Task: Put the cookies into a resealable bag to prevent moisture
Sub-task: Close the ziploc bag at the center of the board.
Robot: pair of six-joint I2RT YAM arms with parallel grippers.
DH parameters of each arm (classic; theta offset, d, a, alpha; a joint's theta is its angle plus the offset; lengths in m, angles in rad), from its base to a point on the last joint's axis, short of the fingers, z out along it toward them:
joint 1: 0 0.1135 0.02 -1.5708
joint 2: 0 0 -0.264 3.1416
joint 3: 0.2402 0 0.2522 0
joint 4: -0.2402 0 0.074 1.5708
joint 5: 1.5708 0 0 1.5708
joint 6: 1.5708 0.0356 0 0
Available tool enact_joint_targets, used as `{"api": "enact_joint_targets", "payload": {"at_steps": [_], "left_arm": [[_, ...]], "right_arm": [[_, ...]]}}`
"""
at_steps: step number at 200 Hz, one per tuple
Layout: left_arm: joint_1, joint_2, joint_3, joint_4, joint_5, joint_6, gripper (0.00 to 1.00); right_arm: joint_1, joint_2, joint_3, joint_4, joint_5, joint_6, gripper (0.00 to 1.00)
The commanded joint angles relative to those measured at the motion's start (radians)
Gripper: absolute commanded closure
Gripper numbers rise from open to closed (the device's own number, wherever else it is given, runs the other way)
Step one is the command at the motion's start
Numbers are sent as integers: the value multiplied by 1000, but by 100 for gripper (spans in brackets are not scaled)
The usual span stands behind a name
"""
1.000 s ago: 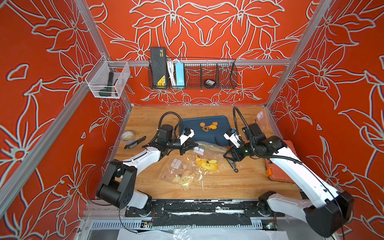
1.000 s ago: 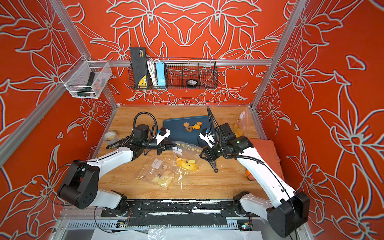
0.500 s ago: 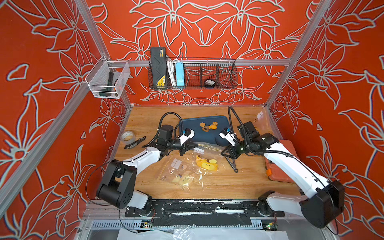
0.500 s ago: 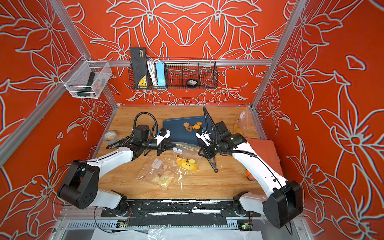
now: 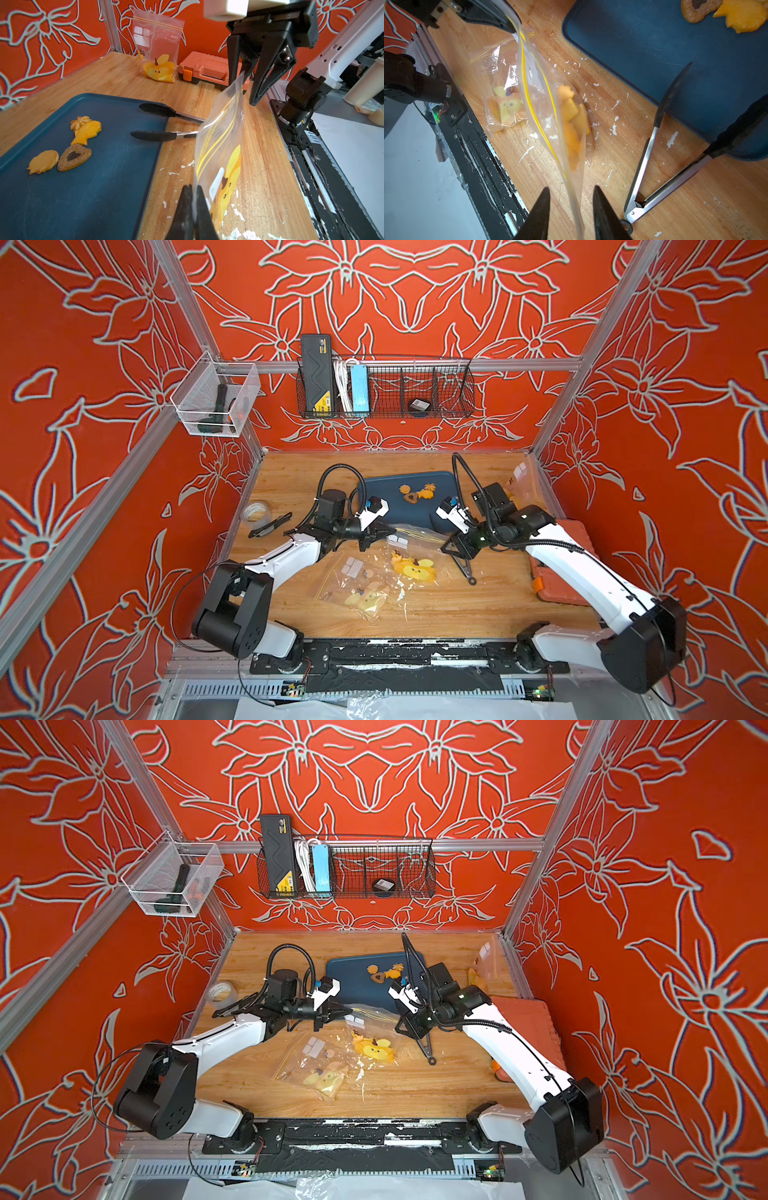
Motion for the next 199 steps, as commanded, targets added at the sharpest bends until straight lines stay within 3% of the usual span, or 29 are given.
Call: {"api": "enact_joint_targets", "payload": {"at_steps": [1, 7, 42, 51, 60, 69, 76, 100, 109, 117, 123, 130, 155, 159, 161, 165, 172, 179, 186, 199], "left_arm": [[-3, -21, 23, -1, 30, 14, 100], [-2, -21, 23, -1, 31, 15, 100], [-1, -27, 22, -1, 29, 16, 100], [-1, -28, 22, -1, 29, 18, 100], [0, -27, 22, -1, 29, 16, 100], [0, -27, 22, 1, 31, 16, 100], [0, -28, 22, 1, 31, 15, 100], [0, -28, 22, 1, 31, 16, 100], [0, -27, 23, 0, 31, 16, 100], [0, -29, 22, -1, 31, 16, 100], [0, -29, 22, -1, 31, 17, 100], [0, -29, 22, -1, 29, 17, 100], [0, -29, 21, -3, 29, 18, 100], [0, -30, 22, -4, 30, 19, 100], [0, -30, 22, -4, 29, 20, 100], [0, -31, 22, -4, 28, 21, 100], [2, -31, 22, -5, 28, 20, 100], [2, -30, 22, -5, 27, 20, 100], [2, -31, 22, -5, 28, 20, 100], [2, -31, 22, -5, 28, 20, 100]], "right_arm": [[9, 23, 42, 2, 14, -28, 80], [10, 32, 45, 0, 14, -29, 100], [22, 60, 64, -11, -19, -55, 100], [27, 55, 60, 1, -14, -54, 70], [29, 52, 57, 10, -8, -49, 63], [28, 54, 61, 13, 2, -45, 73], [29, 56, 65, 11, 8, -45, 100], [31, 72, 77, 6, 8, -56, 100], [33, 72, 75, 15, 10, -59, 76], [34, 73, 76, 20, 13, -60, 72], [36, 76, 78, 21, 17, -60, 77], [37, 83, 83, 16, 12, -63, 100], [39, 112, 103, -6, -14, -80, 100], [41, 111, 101, -1, -12, -78, 93], [41, 111, 99, 4, -10, -78, 84], [42, 109, 97, 10, -11, -78, 74], [44, 106, 95, 18, -4, -76, 70], [44, 105, 97, 19, -1, -74, 77], [44, 110, 102, 12, 1, -79, 100], [45, 122, 114, -3, 7, -85, 100]]}}
